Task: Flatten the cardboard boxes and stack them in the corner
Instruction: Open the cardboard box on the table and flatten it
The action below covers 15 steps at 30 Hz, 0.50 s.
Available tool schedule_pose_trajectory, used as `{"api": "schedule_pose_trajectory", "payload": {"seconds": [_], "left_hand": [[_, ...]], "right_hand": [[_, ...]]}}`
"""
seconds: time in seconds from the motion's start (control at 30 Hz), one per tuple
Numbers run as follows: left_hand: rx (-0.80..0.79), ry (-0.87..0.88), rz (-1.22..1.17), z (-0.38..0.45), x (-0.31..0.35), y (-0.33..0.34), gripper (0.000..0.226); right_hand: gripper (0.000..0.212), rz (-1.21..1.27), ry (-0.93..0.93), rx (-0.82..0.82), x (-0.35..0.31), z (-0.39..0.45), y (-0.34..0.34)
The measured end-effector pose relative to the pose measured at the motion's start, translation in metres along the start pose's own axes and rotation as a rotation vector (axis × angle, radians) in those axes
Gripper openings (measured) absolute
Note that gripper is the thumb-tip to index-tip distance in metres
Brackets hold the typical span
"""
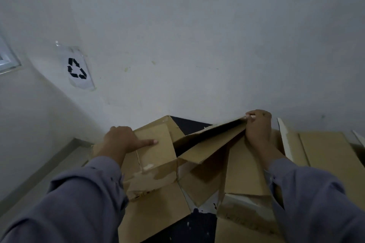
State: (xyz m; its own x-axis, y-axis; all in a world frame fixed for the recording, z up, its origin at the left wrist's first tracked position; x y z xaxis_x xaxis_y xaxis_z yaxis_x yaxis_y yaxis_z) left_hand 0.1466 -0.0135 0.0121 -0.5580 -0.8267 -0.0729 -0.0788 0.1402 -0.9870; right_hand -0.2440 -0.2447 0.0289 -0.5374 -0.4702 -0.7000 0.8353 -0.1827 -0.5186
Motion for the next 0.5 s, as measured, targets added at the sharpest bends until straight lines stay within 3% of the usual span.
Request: {"api": "schedule_pose_trajectory", "payload": {"seconds": [0.1, 0.2, 0.33, 0.5], "left_hand": [[0.162, 0.074, 0.101, 0.000, 0.001, 0.000, 0.109], [0.224, 0.141, -0.123, -0.008, -0.004, -0.003, 0.096], [0.227, 0.261, -0.302, -0.014, -0.011, -0.019, 0.083], [0.232, 0.248, -0.434, 0.001, -0.050, -0.039, 0.077]], "right_hand": [[0.028, -0.006, 0.059, 0.138, -0.013, -0.029, -0.002], [0.043, 0.157, 0.208, 0.200, -0.027, -0.070, 0.015], [0.059, 0.383, 0.395, 0.148, -0.047, -0.128, 0.060], [0.071, 0.538, 0.550, 0.073, -0.053, -0.197, 0.090]]}}
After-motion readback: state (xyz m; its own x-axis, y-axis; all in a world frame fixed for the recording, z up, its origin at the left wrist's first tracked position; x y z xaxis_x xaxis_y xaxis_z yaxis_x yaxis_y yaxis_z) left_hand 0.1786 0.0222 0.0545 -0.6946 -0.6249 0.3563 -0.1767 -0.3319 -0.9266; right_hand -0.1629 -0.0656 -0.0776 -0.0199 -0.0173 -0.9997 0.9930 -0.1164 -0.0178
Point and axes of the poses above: each hand's wrist, its own z-axis towards the middle knuckle, its own y-axis out of the palm, x = y × z, the point moved 9 cm from there along z, towards the middle knuckle, and after that the axes turned 14 degrees about -y, right-handed, at the moved point
